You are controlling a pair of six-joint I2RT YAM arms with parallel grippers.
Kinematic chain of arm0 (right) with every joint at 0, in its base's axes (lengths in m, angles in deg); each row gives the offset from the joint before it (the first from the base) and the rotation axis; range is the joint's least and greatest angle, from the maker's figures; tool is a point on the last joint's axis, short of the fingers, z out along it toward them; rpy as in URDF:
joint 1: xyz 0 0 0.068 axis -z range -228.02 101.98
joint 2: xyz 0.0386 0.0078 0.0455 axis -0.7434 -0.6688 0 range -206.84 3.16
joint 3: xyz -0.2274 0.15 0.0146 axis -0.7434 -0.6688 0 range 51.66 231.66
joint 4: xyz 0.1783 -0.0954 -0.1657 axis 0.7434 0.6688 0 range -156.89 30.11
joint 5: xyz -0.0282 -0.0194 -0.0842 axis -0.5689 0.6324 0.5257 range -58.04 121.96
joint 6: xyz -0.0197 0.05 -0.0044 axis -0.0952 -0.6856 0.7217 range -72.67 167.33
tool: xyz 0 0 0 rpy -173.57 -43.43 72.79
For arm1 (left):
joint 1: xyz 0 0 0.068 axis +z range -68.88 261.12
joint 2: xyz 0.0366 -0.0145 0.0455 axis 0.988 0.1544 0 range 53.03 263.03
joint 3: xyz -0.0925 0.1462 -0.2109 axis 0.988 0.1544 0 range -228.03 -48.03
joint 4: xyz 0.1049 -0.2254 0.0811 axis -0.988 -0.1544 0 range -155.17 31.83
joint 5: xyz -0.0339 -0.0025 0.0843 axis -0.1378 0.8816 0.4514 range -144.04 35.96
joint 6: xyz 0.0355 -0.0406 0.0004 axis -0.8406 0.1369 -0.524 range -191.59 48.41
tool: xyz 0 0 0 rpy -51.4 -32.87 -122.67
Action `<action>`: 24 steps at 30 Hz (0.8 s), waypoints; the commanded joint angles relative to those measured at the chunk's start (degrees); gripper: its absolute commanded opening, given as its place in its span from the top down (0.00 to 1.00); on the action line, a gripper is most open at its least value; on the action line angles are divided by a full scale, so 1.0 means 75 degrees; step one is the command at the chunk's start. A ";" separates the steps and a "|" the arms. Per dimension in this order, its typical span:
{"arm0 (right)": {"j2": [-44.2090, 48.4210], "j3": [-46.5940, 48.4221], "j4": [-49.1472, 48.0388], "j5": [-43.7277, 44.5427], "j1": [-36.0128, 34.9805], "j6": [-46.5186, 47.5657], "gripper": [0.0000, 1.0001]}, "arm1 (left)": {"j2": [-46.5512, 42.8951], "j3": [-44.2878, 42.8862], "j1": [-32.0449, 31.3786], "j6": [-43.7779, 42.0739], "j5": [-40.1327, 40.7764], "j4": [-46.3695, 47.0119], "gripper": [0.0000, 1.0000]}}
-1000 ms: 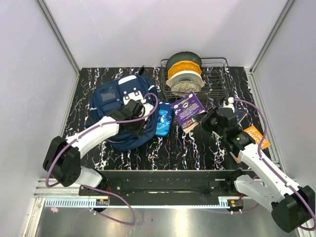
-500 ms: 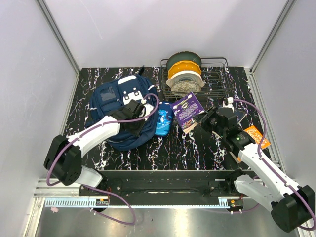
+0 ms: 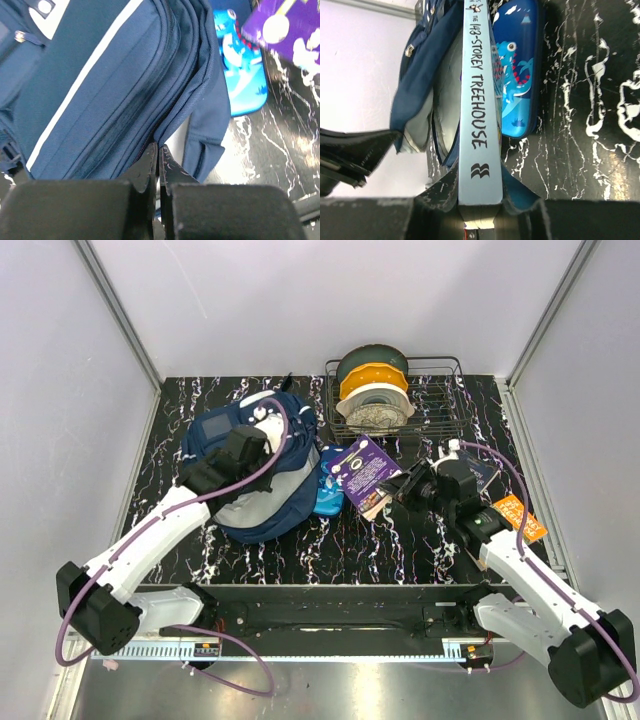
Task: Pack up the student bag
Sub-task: Place the book in the student bag.
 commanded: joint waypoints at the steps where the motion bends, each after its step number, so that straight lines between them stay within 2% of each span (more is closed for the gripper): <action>1: 0.0263 -0.0078 -0.1349 -0.1271 0.0036 -0.0154 1.00 | -0.0138 -0.0890 0.0059 0.0332 0.0949 0.0515 1.00; 4: 0.0345 -0.0370 -0.1628 -0.1963 0.0025 -0.0270 1.00 | -0.0150 -0.1230 0.0059 0.0415 0.1313 0.0503 1.00; 7: 0.0415 -0.0664 -0.2507 -0.2747 0.0036 -0.0878 1.00 | -0.0162 -0.1628 0.0059 0.0520 0.1337 0.0526 1.00; 13: -0.0263 -0.0968 -0.3982 -0.3755 0.0025 -0.1673 1.00 | 0.0271 -0.2424 0.0024 0.0614 0.0787 0.0199 1.00; 14: -0.0485 -0.1108 -0.4624 -0.3815 0.0025 -0.1874 1.00 | 0.0342 -0.2485 -0.0034 0.0637 0.0694 0.0163 1.00; 17: -0.0989 -0.1040 -0.5447 -0.4097 -0.0022 -0.2309 1.00 | 0.0413 -0.2579 -0.0163 0.0742 0.0681 0.0128 1.00; 24: -0.1962 -0.0758 -0.6269 -0.3992 -0.0256 -0.2684 1.00 | 0.0413 -0.2590 -0.0351 0.1035 0.0634 0.0139 1.00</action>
